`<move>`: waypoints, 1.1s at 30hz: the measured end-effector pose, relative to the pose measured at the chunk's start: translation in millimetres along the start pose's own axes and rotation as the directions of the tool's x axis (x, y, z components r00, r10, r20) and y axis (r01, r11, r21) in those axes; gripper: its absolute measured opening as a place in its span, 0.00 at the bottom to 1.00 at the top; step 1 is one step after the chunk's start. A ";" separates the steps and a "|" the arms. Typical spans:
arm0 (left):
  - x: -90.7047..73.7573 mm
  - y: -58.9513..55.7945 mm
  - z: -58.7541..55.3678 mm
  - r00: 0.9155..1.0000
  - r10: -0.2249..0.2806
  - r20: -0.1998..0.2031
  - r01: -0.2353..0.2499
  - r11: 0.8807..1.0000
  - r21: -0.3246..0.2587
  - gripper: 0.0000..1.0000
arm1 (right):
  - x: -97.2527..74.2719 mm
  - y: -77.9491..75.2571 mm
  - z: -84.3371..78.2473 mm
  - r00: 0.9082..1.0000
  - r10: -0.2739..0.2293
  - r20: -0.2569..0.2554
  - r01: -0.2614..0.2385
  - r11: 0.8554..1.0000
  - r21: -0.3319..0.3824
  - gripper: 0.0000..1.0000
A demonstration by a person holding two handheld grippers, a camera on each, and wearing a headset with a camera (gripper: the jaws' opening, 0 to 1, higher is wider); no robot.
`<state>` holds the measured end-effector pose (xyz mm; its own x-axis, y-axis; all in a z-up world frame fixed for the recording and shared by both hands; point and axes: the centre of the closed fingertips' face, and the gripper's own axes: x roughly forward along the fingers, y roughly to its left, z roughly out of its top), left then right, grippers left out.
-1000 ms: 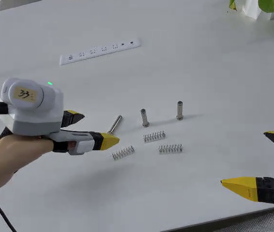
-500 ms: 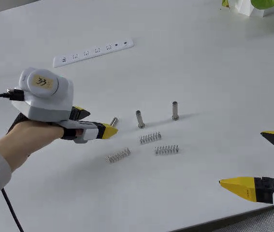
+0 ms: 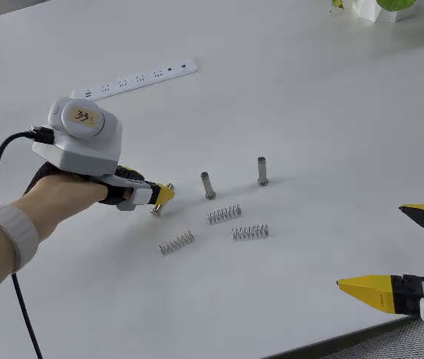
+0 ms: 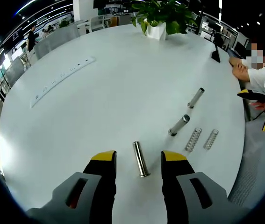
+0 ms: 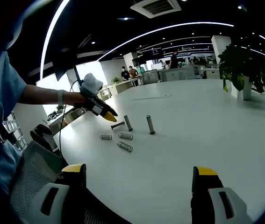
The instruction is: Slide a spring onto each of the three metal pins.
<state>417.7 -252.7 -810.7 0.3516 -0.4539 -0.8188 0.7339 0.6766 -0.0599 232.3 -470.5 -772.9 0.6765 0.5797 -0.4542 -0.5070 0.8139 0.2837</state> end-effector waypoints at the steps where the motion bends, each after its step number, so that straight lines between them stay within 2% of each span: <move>1: 1.6 0.0 -0.1 1.000 -0.001 -0.004 0.001 1.000 -0.003 0.33 | -0.2 -0.2 0.0 1.000 -0.001 0.001 0.001 1.000 0.001 0.94; 10: 13.3 -0.5 -1.0 0.999 0.000 -0.051 -0.001 1.000 -0.011 0.22 | -2.3 -1.4 1.8 1.000 -0.007 0.009 0.007 1.000 0.004 0.93; 16: 20.1 3.4 -4.9 0.995 0.003 -0.099 -0.006 0.999 -0.034 0.17 | -3.5 -3.0 3.0 1.000 -0.012 0.014 0.011 1.000 0.005 0.93; 22: 24.7 3.3 0.0 0.994 -0.003 -0.107 -0.004 0.998 -0.061 0.13 | -4.3 -4.4 2.2 1.000 -0.016 0.015 0.016 1.000 0.012 0.93; 30: 30.0 5.9 -3.3 0.990 -0.004 -0.143 -0.010 0.995 -0.095 0.10 | -4.0 -6.8 3.2 1.000 -0.019 0.020 0.019 1.000 0.016 0.93; 33: 31.1 7.5 -2.2 0.990 -0.003 -0.141 -0.013 0.994 -0.111 0.09 | -3.8 -7.5 3.1 1.000 -0.021 0.020 0.020 1.000 0.017 0.93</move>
<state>432.9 -260.5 -837.9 0.2643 -0.3697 -0.8908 0.6603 0.7425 -0.1122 235.2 -478.7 -770.7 0.6973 0.5633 -0.4431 -0.4838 0.8261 0.2888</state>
